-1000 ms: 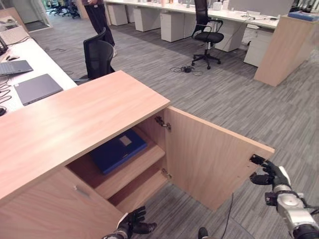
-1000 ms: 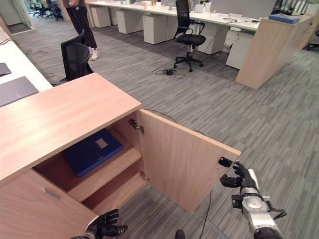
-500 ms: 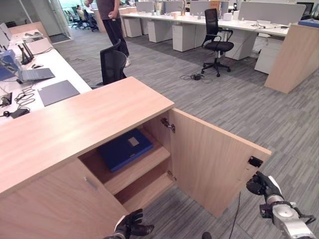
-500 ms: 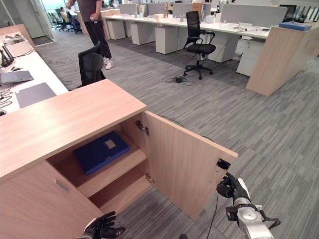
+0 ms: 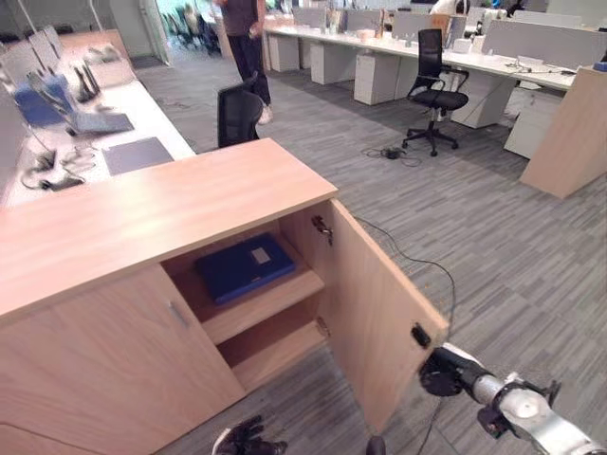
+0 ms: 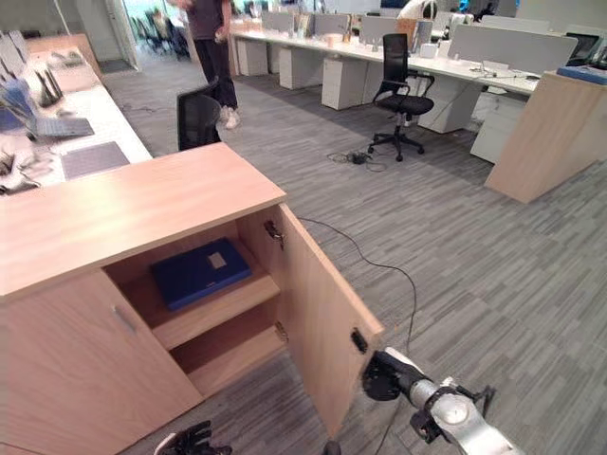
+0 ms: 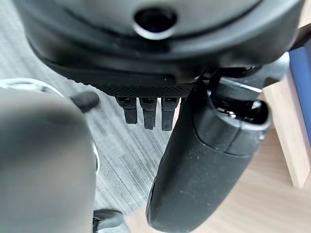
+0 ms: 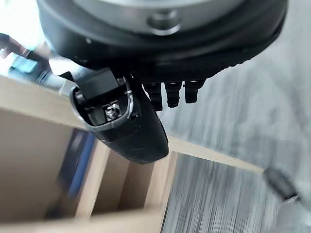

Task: Put the empty folder in the office cabinet

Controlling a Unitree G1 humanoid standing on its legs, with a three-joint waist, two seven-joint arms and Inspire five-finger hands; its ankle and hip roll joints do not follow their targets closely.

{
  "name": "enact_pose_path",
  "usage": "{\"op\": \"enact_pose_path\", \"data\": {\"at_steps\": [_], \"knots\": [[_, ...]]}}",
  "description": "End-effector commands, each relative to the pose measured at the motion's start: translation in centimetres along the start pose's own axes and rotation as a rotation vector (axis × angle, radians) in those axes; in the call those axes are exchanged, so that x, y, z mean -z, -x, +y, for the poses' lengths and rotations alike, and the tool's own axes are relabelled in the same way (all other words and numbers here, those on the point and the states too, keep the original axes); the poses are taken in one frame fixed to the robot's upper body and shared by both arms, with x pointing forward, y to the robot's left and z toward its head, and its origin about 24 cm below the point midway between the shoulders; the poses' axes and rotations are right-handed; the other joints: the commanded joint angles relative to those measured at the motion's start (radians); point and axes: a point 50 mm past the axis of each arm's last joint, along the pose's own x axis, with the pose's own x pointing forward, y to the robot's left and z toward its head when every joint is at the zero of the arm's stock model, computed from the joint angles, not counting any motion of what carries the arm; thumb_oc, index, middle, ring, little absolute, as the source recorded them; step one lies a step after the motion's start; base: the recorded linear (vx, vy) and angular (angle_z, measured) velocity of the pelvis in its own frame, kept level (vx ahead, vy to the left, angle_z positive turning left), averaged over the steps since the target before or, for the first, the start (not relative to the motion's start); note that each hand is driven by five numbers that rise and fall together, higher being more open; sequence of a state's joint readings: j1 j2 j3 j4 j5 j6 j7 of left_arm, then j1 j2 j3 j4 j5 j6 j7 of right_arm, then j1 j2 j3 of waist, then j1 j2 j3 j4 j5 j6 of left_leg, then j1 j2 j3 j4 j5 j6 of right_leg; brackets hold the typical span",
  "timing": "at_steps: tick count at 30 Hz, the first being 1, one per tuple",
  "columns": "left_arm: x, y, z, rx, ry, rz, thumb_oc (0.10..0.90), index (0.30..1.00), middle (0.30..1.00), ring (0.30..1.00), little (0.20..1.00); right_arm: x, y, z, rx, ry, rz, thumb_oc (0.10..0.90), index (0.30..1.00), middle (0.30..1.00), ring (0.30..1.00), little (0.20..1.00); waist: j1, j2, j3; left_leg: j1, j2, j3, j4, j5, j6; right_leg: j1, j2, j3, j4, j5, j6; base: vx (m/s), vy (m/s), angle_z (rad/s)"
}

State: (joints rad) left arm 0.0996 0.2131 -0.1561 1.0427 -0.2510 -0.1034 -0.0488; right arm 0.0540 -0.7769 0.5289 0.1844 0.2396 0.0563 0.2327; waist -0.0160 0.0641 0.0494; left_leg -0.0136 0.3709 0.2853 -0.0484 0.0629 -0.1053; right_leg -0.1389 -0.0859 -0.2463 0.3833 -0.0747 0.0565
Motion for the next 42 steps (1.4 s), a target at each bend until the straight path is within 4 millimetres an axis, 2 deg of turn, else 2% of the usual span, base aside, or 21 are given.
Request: {"op": "enact_pose_path", "data": {"at_steps": [1, 3, 6, 11, 13, 14, 17, 18, 20, 21, 24, 25, 28, 29, 31, 32, 35, 36, 37, 40, 42], "knots": [[-5.0, -0.8, 2.1, -0.048, -0.061, -0.154, 0.800, 0.900, 0.900, 0.900, 0.900, -16.3, -1.8, 0.4, -0.119, 0.063, -0.720, 0.800, 0.900, 0.900, 0.900, 0.900, 0.072, -0.050, 0.046, 0.129, -0.059, 0.011, -0.006, 0.081, -0.113, 0.357, -0.044, -0.073, -0.449, -0.029, 0.082, -0.02, -0.013, 1.43], [-5.1, -0.8, 2.2, -0.056, -0.049, -0.154, 0.800, 0.900, 0.900, 0.900, 0.900, -17.8, -2.0, 1.2, -0.157, 0.067, -0.769, 0.800, 0.900, 0.900, 0.900, 0.900, 0.113, -0.049, 0.065, 0.082, -0.046, -0.022, 0.012, 0.123, -0.129, 0.365, -0.044, -0.102, -0.457, -0.028, 0.077, -0.08, -0.024, 0.89], [-5.0, -0.8, 2.3, -0.066, -0.036, -0.153, 0.800, 0.900, 0.900, 0.900, 0.900, -18.8, -2.2, 1.7, -0.176, 0.064, -0.803, 0.800, 0.900, 0.900, 0.900, 0.900, 0.133, -0.053, 0.075, 0.038, -0.044, -0.038, 0.061, 0.115, -0.125, 0.370, -0.048, -0.135, -0.462, -0.031, 0.076, -0.07, 0.000, 0.69], [-4.3, -0.7, 2.2, -0.070, -0.023, -0.126, 0.800, 0.900, 0.900, 0.900, 0.900, -20.5, -2.5, 2.1, -0.175, 0.045, -0.848, 0.800, 0.900, 0.900, 0.900, 0.900, 0.138, -0.071, 0.077, 0.016, -0.012, 0.190, 0.139, 0.075, -0.092, 0.386, -0.074, -0.254, -0.456, -0.036, 0.068, -0.03, 0.046, 1.04], [-3.7, -0.7, 2.1, -0.068, -0.027, -0.108, 0.800, 0.900, 0.900, 0.900, 0.900, -20.6, -2.6, 2.0, -0.165, 0.028, -0.849, 0.800, 0.900, 0.900, 0.900, 0.900, 0.140, -0.071, 0.068, 0.030, -0.020, 0.185, 0.129, 0.062, -0.106, 0.406, -0.073, -0.250, -0.459, -0.054, 0.070, 0.16, 0.102, 0.99], [-2.4, -0.4, 2.4, -0.073, -0.044, -0.063, 0.800, 0.900, 0.900, 0.900, 0.900, -21.1, -3.1, 0.7, -0.080, -0.060, -0.858, 0.800, 0.900, 0.900, 0.900, 0.900, 0.164, -0.070, 0.045, 0.044, -0.049, 0.166, 0.091, 0.047, -0.095, 0.420, -0.079, -0.267, -0.450, -0.042, 0.077, 0.15, 0.176, 0.98], [-2.2, -0.3, 2.6, -0.075, -0.061, -0.050, 0.800, 0.900, 0.900, 0.900, 0.900, -21.0, -3.6, -1.0, 0.021, -0.118, -0.846, 0.800, 0.900, 0.900, 0.900, 0.900, 0.183, -0.081, 0.040, 0.043, -0.072, 0.147, 0.078, 0.041, -0.082, 0.422, -0.100, -0.283, -0.432, -0.040, 0.084, 0.10, 0.139, 0.41], [-2.1, -0.3, 2.6, -0.072, -0.078, -0.043, 0.800, 0.900, 0.900, 0.900, 0.900, -19.4, -4.2, -4.0, 0.186, -0.235, -0.787, 0.800, 0.900, 0.900, 0.900, 0.900, 0.204, -0.092, 0.033, 0.035, -0.096, 0.127, 0.073, 0.028, -0.067, 0.427, -0.122, -0.304, -0.410, -0.036, 0.093, 0.10, 0.145, 0.38], [-2.2, -0.3, 2.7, -0.067, -0.086, -0.048, 0.800, 0.900, 0.900, 0.900, 0.900, -18.8, -4.2, -5.4, 0.255, -0.304, -0.775, 0.800, 0.900, 0.900, 0.900, 0.900, 0.211, -0.099, 0.031, 0.032, -0.114, 0.117, 0.070, 0.016, -0.055, 0.425, -0.138, -0.313, -0.389, -0.038, 0.100, 0.10, 0.163, 0.53], [-2.7, -0.3, 2.8, -0.057, -0.110, -0.057, 0.800, 0.900, 0.900, 0.900, 0.900, -16.9, -4.1, -8.5, 0.418, -0.439, -0.730, 0.800, 0.900, 0.900, 0.900, 0.900, 0.225, -0.107, 0.030, 0.028, -0.143, 0.103, 0.065, -0.004, -0.034, 0.410, -0.172, -0.330, -0.322, -0.043, 0.116, 0.12, 0.227, 0.34], [-3.4, -0.4, 3.1, -0.051, -0.144, -0.074, 0.800, 0.900, 0.900, 0.900, 0.900, -14.5, -3.5, -11.6, 0.580, -0.549, -0.665, 0.800, 0.900, 0.900, 0.900, 0.900, 0.231, -0.112, 0.032, 0.035, -0.181, 0.094, 0.056, -0.035, -0.004, 0.366, -0.223, -0.331, -0.199, -0.047, 0.147, 0.09, 0.218, 0.27], [-4.1, -0.3, 3.9, -0.069, -0.177, -0.088, 0.800, 0.900, 0.900, 0.900, 0.900, -11.6, -2.5, -14.7, 0.730, -0.599, -0.548, 0.800, 0.900, 0.900, 0.900, 0.900, 0.210, -0.105, 0.048, 0.069, -0.214, 0.105, 0.042, -0.051, 0.035, 0.289, -0.303, -0.311, -0.025, 0.054, 0.176, 0.11, 0.300, 0.27], [-5.0, -0.3, 4.7, -0.097, -0.160, -0.113, 0.800, 0.900, 0.900, 0.900, 0.900, -10.3, -1.8, -15.8, 0.783, -0.613, -0.500, 0.800, 0.900, 0.900, 0.900, 0.900, 0.196, -0.086, 0.067, 0.081, -0.209, 0.099, 0.030, -0.052, 0.043, 0.217, -0.308, -0.245, 0.077, 0.087, 0.201, 0.06, 0.106, 0.26], [-5.7, -0.3, 5.3, -0.130, -0.113, -0.137, 0.800, 0.900, 0.900, 0.900, 0.900, -8.6, -1.4, -15.8, 0.811, -0.684, -0.488, 0.800, 0.900, 0.900, 0.900, 0.900, 0.178, -0.078, 0.072, 0.096, -0.209, 0.083, 0.010, -0.053, 0.036, 0.196, -0.279, -0.175, 0.038, 0.053, 0.202, 0.08, 0.007, 0.34], [-6.0, -0.3, 5.4, -0.138, -0.089, -0.148, 0.800, 0.900, 0.900, 0.900, 0.900, -7.8, -1.2, -15.6, 0.816, -0.704, -0.482, 0.800, 0.900, 0.900, 0.900, 0.900, 0.168, -0.077, 0.073, 0.103, -0.213, 0.070, -0.001, -0.053, 0.029, 0.199, -0.263, -0.146, -0.012, 0.028, 0.196, 0.10, -0.067, 0.11], [-6.5, -0.3, 5.8, -0.158, -0.054, -0.163, 0.800, 0.900, 0.900, 0.900, 0.900, -6.0, -1.1, -14.4, 0.805, -0.710, -0.439, 0.800, 0.900, 0.900, 0.900, 0.900, 0.137, -0.081, 0.075, 0.099, -0.218, 0.048, -0.004, -0.055, 0.016, 0.210, -0.239, -0.085, -0.160, 0.000, 0.179, 0.12, -0.154, 0.12], [-6.5, -0.3, 6.0, -0.170, -0.047, -0.160, 0.800, 0.900, 0.900, 0.900, 0.900, -4.2, -1.5, -12.4, 0.767, -0.723, -0.390, 0.800, 0.900, 0.900, 0.900, 0.900, 0.109, -0.084, 0.071, 0.100, -0.219, 0.034, -0.003, -0.057, 0.005, 0.207, -0.225, -0.032, -0.266, 0.023, 0.174, 0.08, -0.122, 0.25], [-6.1, -0.4, 5.9, -0.174, -0.064, -0.144, 0.800, 0.900, 0.900, 0.900, 0.900, -2.2, -2.4, -9.4, 0.682, -0.715, -0.310, 0.800, 0.900, 0.900, 0.900, 0.900, 0.089, -0.089, 0.060, 0.109, -0.220, 0.032, 0.002, -0.063, 0.002, 0.210, -0.222, 0.005, -0.288, 0.038, 0.175, 0.07, -0.075, 0.25], [-6.0, -0.3, 5.9, -0.174, -0.065, -0.142, 0.800, 0.900, 0.900, 0.900, 0.900, -2.2, -2.4, -9.4, 0.682, -0.715, -0.308, 0.800, 0.900, 0.900, 0.900, 0.900, 0.089, -0.090, 0.059, 0.109, -0.221, 0.032, 0.002, -0.064, 0.002, 0.211, -0.222, 0.006, -0.289, 0.039, 0.176, 0.10, -0.109, 0.26], [-4.9, -0.3, 5.5, -0.157, -0.089, -0.104, 0.800, 0.900, 0.900, 0.900, 0.900, 0.3, -2.9, -5.8, 0.550, -0.659, -0.185, 0.800, 0.900, 0.900, 0.900, 0.900, 0.071, -0.082, 0.042, 0.126, -0.217, 0.033, 0.003, -0.061, -0.005, 0.236, -0.216, -0.006, -0.307, 0.045, 0.169, 0.06, -0.104, -0.03], [-4.6, -0.4, 5.2, -0.143, -0.102, -0.092, 0.800, 0.900, 0.900, 0.900, 0.900, 0.8, -3.0, -5.0, 0.511, -0.630, -0.152, 0.800, 0.900, 0.900, 0.900, 0.900, 0.066, -0.079, 0.040, 0.131, -0.215, 0.030, 0.004, -0.060, -0.008, 0.247, -0.211, -0.011, -0.313, 0.043, 0.166, 0.05, -0.114, -0.15]]}}
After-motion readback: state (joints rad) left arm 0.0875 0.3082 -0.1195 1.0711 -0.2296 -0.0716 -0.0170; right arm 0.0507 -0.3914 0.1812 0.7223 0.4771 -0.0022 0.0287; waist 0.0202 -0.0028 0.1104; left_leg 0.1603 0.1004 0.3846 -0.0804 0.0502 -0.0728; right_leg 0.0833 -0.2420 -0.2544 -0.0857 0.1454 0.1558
